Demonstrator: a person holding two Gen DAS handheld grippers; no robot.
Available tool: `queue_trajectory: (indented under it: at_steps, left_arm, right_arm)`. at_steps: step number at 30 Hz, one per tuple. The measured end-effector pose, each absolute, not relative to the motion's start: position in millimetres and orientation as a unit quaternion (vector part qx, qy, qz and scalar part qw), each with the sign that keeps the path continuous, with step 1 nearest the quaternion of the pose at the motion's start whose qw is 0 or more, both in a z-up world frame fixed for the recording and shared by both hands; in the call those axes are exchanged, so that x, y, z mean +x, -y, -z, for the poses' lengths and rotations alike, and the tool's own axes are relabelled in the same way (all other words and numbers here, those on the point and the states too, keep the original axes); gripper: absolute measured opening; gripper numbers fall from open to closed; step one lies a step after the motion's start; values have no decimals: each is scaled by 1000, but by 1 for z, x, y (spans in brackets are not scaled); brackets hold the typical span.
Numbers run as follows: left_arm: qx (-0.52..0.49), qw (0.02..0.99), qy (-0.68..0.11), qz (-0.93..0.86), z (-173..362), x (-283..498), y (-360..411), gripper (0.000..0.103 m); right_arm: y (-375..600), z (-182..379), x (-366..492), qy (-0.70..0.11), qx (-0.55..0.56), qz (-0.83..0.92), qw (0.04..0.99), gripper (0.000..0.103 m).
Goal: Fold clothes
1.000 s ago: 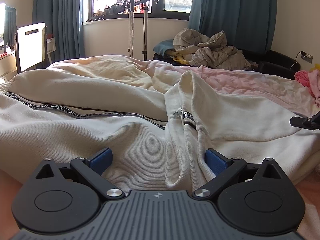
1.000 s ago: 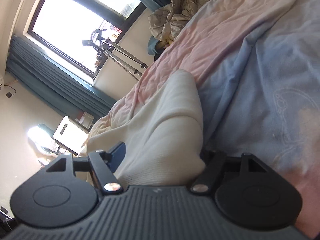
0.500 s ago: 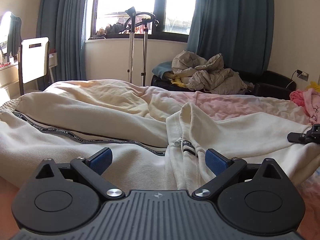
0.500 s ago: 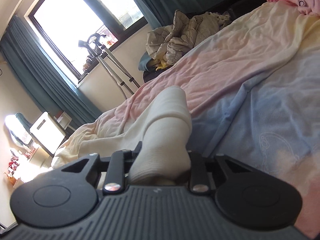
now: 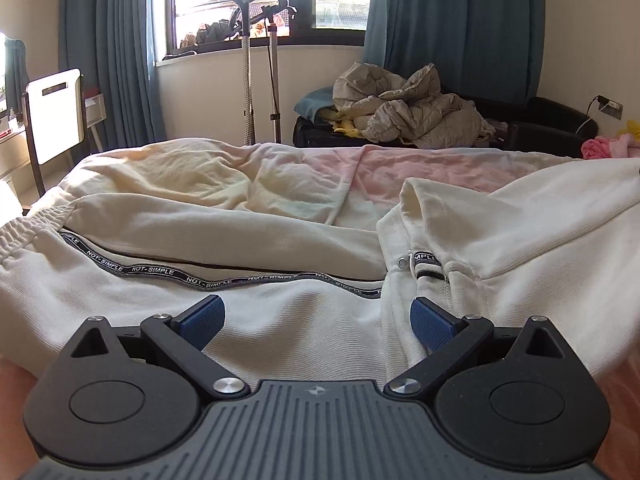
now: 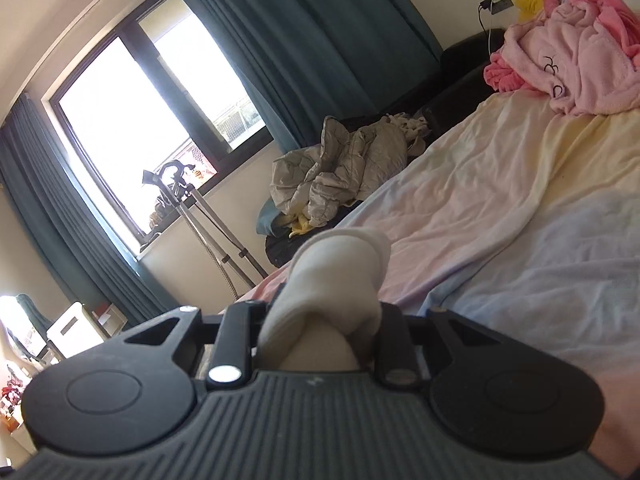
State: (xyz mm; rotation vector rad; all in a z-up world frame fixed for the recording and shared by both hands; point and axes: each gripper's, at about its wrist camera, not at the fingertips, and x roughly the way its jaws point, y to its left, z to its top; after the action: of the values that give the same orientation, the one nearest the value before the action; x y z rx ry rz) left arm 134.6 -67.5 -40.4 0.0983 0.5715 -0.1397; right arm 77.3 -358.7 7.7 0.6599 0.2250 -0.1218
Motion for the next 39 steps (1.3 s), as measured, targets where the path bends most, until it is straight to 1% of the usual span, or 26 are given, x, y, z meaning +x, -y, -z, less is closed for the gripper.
queue_trajectory:
  at_steps: [3, 7, 11, 14, 17, 21, 25, 28, 33, 39]
  left_arm:
    - [71, 952, -284, 94, 47, 134, 106, 100]
    - [71, 945, -294, 120, 59, 136, 147, 100]
    - [85, 943, -296, 128, 66, 140, 160, 100]
    - [85, 941, -300, 134, 55, 136, 140, 100]
    - [100, 941, -296, 133, 31, 122, 104, 100]
    - [100, 954, -265, 98, 1, 95, 55, 101]
    - [78, 964, -245, 63, -14, 75, 24, 101]
    - [58, 970, -225, 66, -31, 67, 8, 101]
    - [-4, 982, -180, 53, -57, 61, -38, 102]
    - [-81, 986, -146, 3, -72, 57, -107, 103]
  right_arm:
    - [375, -18, 68, -76, 309, 73, 945, 25]
    - [386, -27, 59, -36, 279, 81, 956, 25]
    - [385, -33, 57, -9, 230, 77, 970, 25]
    - [380, -29, 63, -6, 219, 71, 973, 25]
    - [374, -30, 65, -7, 201, 66, 977, 25]
    - [371, -33, 66, -14, 187, 67, 980, 25]
    - [363, -36, 69, -18, 167, 73, 983, 25]
    - [340, -42, 74, -16, 121, 74, 990, 25]
    - [274, -54, 86, 0, 37, 70, 997, 25]
    - [152, -50, 115, 11, -38, 42, 998, 25]
